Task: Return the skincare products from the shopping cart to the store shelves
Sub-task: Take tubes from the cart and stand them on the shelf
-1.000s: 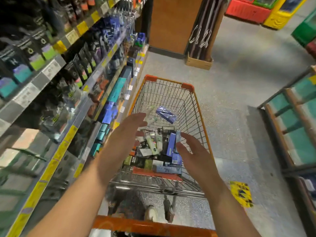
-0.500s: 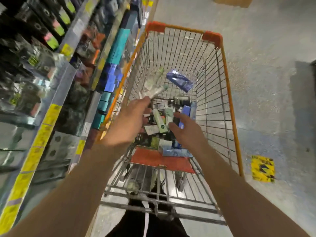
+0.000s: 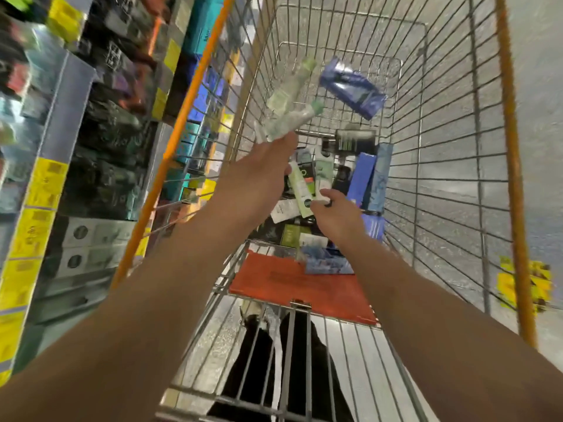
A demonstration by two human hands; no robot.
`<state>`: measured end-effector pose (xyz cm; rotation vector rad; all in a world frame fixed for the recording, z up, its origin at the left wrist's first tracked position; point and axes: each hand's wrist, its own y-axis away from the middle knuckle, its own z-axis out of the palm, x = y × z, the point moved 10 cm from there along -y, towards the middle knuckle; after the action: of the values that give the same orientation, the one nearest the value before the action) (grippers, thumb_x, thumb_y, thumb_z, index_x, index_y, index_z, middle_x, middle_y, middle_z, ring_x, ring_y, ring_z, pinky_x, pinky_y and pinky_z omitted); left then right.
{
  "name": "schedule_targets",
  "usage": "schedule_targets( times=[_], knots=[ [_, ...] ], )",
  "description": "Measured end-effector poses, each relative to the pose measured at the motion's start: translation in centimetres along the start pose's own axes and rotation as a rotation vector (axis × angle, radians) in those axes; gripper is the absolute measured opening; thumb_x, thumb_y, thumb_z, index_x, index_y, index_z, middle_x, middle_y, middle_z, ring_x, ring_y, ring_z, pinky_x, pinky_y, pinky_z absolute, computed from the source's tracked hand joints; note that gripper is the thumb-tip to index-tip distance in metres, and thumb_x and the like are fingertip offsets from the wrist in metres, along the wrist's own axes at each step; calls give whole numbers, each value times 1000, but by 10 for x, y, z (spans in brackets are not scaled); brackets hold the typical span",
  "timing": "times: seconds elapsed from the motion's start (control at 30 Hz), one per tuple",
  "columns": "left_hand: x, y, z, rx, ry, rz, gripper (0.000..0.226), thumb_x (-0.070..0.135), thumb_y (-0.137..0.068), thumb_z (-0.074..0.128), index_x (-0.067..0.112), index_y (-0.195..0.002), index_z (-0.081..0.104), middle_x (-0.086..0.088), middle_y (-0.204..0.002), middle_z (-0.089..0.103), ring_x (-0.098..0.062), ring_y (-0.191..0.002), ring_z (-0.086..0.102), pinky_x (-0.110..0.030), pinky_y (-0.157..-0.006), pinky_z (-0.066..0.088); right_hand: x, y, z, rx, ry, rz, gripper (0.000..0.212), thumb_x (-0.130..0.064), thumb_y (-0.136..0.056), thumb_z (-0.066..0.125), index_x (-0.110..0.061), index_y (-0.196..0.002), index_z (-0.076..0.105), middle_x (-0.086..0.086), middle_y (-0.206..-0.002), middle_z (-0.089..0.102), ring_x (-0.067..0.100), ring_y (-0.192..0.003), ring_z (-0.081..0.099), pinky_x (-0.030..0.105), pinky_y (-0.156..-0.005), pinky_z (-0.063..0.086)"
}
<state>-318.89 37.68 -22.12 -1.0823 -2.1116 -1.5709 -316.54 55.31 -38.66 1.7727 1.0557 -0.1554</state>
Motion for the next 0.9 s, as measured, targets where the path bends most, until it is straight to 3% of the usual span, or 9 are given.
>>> schedule_targets(
  times=[0.1, 0.17, 0.2, 0.27, 0.33, 0.47, 0.6, 0.77, 0.9],
  knots=[
    [-11, -12, 12, -32, -17, -41, 65, 80, -79, 38, 38, -121, 65, 12, -115, 69, -20, -108, 65, -51, -103, 49, 6, -21, 2, 106, -15, -19, 52, -33, -102, 55, -20, -152, 47, 13, -110, 72, 12, -69, 61, 26, -51, 40],
    [-18, -19, 20, -44, -26, -66, 77, 85, -70, 39, 38, -127, 63, 10, -124, 67, -21, -113, 63, -51, -105, 48, 8, -36, 1, 189, -12, -45, 53, -29, -101, 57, -13, -151, 47, 15, -108, 71, 21, -77, 66, 30, -58, 46],
    [-23, -23, 23, -43, -33, -76, 79, 86, -68, 39, 39, -126, 63, 9, -124, 67, -20, -114, 63, -50, -105, 48, 11, -43, 2, 220, -10, -40, 53, -28, -100, 58, -11, -149, 49, 16, -112, 69, 26, -88, 68, 33, -66, 50],
    [-30, -31, 28, -50, -39, -93, 57, 80, -81, 44, 39, -115, 64, 9, -116, 69, -19, -108, 64, -46, -101, 51, 17, -59, 5, 251, 4, 2, 50, -29, -99, 60, -7, -143, 51, 21, -125, 62, 35, -114, 60, 40, -87, 50],
    [-38, -39, 31, -52, -45, -117, 38, 70, -93, 46, 41, -111, 60, 9, -115, 68, -17, -106, 64, -44, -100, 51, 21, -73, 8, 251, 84, 42, 50, -32, -100, 60, -3, -139, 51, 23, -131, 56, 38, -124, 50, 44, -99, 45],
    [-45, -44, 39, -61, -61, -134, 35, 66, -97, 44, 37, -110, 60, 9, -116, 66, -16, -104, 63, -44, -100, 50, 24, -90, 14, 246, 222, 83, 53, -36, -100, 62, 1, -134, 46, 27, -141, 42, 42, -127, 48, 45, -104, 42],
    [-48, -44, 48, -75, -113, -137, 32, 59, -100, 44, 35, -81, 54, 8, -100, 67, -17, -92, 65, -42, -92, 54, 26, -98, 28, 184, 291, 85, 63, -33, -99, 67, -2, -144, 36, 29, -154, 26, 46, -121, 54, 47, -95, 48],
    [-55, -42, 54, -101, -150, -129, 25, 61, -99, 46, 40, -92, 56, 15, -94, 65, -6, -83, 63, -29, -69, 48, 30, -106, 30, 156, 413, 113, 50, -20, -102, 56, 1, -144, 38, 29, -148, 37, 40, -131, 46, 41, -97, 45],
    [-59, -41, 54, -132, -181, -114, 29, 60, -98, 48, 41, -115, 61, 16, -104, 65, -6, -90, 62, -30, -75, 50, 26, -109, 30, 190, 422, 136, 40, -17, -101, 47, -1, -138, 48, 23, -142, 45, 39, -129, 49, 40, -96, 43]
  ],
)
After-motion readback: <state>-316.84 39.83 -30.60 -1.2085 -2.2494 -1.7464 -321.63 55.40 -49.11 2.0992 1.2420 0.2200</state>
